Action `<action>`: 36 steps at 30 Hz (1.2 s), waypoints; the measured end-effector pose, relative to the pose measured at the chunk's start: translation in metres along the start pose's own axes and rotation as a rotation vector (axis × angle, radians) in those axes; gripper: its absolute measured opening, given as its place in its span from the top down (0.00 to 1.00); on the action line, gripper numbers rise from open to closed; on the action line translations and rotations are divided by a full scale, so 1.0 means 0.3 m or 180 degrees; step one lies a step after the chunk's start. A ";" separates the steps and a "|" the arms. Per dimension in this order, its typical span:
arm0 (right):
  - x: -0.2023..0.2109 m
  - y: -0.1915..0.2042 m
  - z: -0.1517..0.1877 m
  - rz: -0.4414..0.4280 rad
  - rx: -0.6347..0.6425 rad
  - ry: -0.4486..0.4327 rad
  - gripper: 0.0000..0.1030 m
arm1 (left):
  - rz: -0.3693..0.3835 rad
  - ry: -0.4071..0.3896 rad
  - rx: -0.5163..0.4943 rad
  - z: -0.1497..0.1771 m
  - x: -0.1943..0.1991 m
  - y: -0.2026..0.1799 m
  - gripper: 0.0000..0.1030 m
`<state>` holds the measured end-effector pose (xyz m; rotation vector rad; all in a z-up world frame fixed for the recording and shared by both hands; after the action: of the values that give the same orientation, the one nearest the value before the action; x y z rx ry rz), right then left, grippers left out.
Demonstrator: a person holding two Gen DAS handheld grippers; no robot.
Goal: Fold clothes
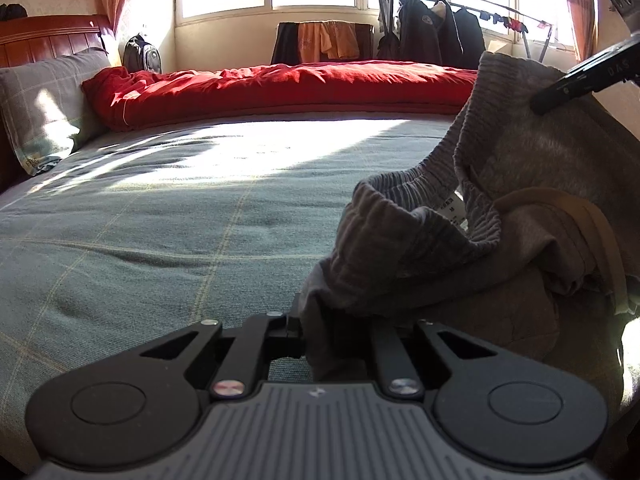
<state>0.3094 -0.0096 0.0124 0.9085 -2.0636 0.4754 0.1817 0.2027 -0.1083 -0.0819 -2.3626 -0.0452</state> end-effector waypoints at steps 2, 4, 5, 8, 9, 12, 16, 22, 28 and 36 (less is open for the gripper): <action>-0.036 0.061 -0.009 0.0087 0.0222 0.0071 0.78 | 0.0019 -0.0015 0.0024 0.002 0.001 0.003 0.90; -0.075 0.120 -0.019 0.0203 0.0444 0.0128 0.78 | 0.0042 -0.0041 0.0041 0.002 0.005 0.006 0.90; -0.093 0.147 -0.022 0.0234 0.0545 0.0156 0.78 | 0.0045 -0.0053 0.0037 0.001 0.006 0.006 0.90; -0.141 0.208 -0.037 0.0331 0.0809 0.0217 0.78 | 0.0042 -0.0077 0.0019 -0.002 0.006 0.007 0.91; -0.153 0.221 -0.043 0.0394 0.0892 0.0220 0.79 | 0.0044 -0.0082 0.0030 -0.004 0.004 0.008 0.92; -0.185 0.235 -0.076 0.0505 0.1020 0.0235 0.80 | 0.0000 -0.0144 0.0037 -0.015 0.002 0.014 0.92; -0.227 0.195 -0.149 0.0714 0.1094 0.0248 0.80 | -0.0101 -0.0312 0.0081 -0.050 0.021 0.044 0.93; -0.290 0.095 -0.309 0.0981 0.1058 0.0173 0.81 | -0.0318 -0.0478 0.0245 -0.119 0.031 0.154 0.93; -0.399 0.008 -0.493 0.1221 0.1073 0.0087 0.81 | -0.0332 -0.0631 0.0477 -0.173 0.031 0.262 0.93; -0.590 -0.022 -0.755 0.1331 0.1161 -0.0147 0.81 | -0.0406 -0.0883 0.0542 -0.263 0.038 0.352 0.93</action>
<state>0.5067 0.1994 0.0063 0.6878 -2.2558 1.0903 0.2365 0.3041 -0.0431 0.1547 -2.6353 0.1128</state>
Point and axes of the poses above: each gripper's, at about its wrist camera, not at the fingertips, and x roughly against the way its jaws point, y to its left, z to its underside, the point moved 8 cm from there along -x, roughly the way its jaws point, and after that the axes turned 9 degrees about y, right-handed, at the moved point
